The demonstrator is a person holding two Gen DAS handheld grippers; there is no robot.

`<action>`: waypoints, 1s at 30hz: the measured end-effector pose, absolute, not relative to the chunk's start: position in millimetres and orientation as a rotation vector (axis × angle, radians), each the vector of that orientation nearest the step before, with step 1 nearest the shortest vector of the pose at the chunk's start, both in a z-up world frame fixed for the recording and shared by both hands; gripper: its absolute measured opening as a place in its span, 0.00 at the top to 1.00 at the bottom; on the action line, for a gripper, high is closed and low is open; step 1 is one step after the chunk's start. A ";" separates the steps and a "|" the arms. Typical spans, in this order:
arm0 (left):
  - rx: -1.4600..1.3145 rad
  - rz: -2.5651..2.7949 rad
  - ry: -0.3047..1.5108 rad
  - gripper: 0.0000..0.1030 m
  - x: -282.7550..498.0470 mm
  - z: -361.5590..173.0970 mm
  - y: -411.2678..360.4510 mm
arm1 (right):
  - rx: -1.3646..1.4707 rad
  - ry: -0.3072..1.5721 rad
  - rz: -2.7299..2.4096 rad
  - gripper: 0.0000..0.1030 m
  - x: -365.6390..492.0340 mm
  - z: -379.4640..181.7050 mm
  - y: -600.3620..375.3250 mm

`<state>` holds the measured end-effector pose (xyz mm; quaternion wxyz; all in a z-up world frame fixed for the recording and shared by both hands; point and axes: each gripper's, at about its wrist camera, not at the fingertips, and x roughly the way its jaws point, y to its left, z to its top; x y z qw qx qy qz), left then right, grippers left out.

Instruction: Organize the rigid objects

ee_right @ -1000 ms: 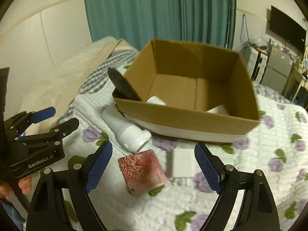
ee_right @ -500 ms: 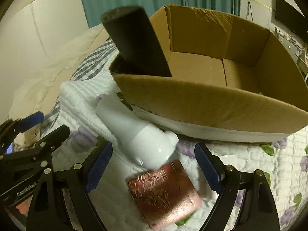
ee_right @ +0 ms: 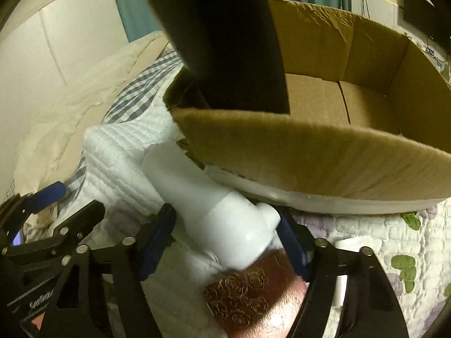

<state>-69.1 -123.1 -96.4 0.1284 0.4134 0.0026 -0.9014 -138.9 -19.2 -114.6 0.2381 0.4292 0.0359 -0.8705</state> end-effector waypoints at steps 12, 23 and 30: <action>1.161 -2.661 0.014 0.29 -57.6 -82.3 -114.3 | 1.154 0.171 -2.407 0.41 -100.7 -98.2 3.2; 1.129 -2.740 0.002 0.29 -28.6 -48.5 -73.1 | 1.090 0.179 -2.478 0.41 -63.1 -62.1 42.9; 1.109 -2.769 0.050 0.29 -12.2 -23.2 -48.2 | 0.985 0.219 -2.514 0.41 -40.9 -22.4 66.0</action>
